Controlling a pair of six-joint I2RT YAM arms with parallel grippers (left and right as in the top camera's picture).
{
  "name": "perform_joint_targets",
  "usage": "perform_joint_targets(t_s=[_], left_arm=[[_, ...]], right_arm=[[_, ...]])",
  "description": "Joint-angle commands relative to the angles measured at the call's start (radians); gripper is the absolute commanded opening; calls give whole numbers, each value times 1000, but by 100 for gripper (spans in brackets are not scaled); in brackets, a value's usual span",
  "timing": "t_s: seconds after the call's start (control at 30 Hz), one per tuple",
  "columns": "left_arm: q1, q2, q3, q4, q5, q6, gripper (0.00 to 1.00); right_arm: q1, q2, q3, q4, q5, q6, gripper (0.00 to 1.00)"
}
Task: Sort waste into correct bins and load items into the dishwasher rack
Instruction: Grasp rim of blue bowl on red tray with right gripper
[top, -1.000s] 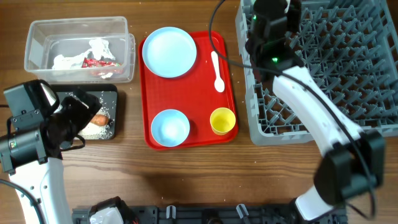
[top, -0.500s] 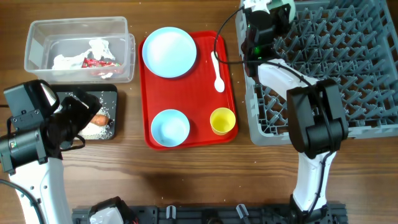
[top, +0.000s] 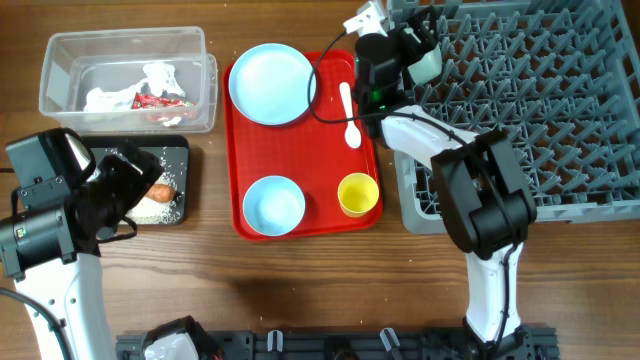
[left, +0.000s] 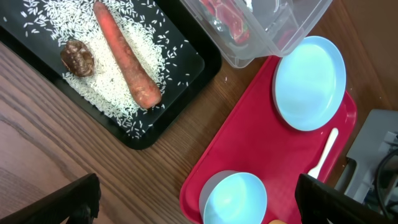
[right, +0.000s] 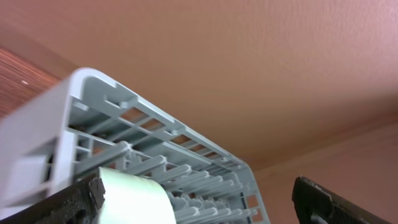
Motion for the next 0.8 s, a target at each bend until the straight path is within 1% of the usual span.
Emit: perform_joint_targets(t_s=[0.0, 0.03, 0.07, 0.1, 0.13, 0.2, 0.23, 0.3, 0.37, 0.4, 0.43, 0.47, 0.6, 0.63, 0.73, 0.77], left_arm=[[6, 1, 12, 2, 8, 16, 100], [6, 1, 12, 2, 8, 16, 100], [6, 1, 12, 2, 8, 16, 100], [6, 1, 12, 2, 8, 16, 100], [6, 1, 12, 2, 8, 16, 100], [6, 1, 12, 2, 8, 16, 100], [6, 1, 12, 2, 8, 16, 100], [6, 1, 12, 2, 8, 16, 100], [6, 1, 12, 2, 8, 16, 100], [6, 1, 12, 2, 8, 16, 100], [6, 1, 12, 2, 8, 16, 100], [6, 1, 12, 2, 8, 16, 100], [6, 1, 12, 2, 8, 16, 100], [6, 1, 12, 2, 8, 16, 100], [6, 1, 12, 2, 8, 16, 100], [6, 1, 12, 2, 8, 16, 100]], right_arm=[[51, -80, -2, -40, 30, 51, 100], [61, -100, -2, -77, 20, 81, 100], [79, -146, -2, -203, -19, 184, 100], [95, -195, -2, -364, -94, 305, 100], [109, -261, -2, -548, -199, 472, 100], [120, -359, -2, -775, -386, 690, 100], [123, -412, -2, -890, -518, 794, 100], [123, -505, -2, -1065, -792, 956, 100], [123, -547, -2, -1154, -990, 1094, 100], [123, -549, -2, -1181, -1086, 1139, 100], [123, -542, -3, -1217, -1202, 1142, 100], [124, -536, -3, -1234, -1223, 1143, 100], [128, -522, -19, -1339, -1215, 1174, 99], [132, -510, -22, -1358, -1215, 1196, 98], [196, -463, -43, -1361, -1202, 1220, 84], [241, -434, -44, -1360, -1152, 1264, 84]])
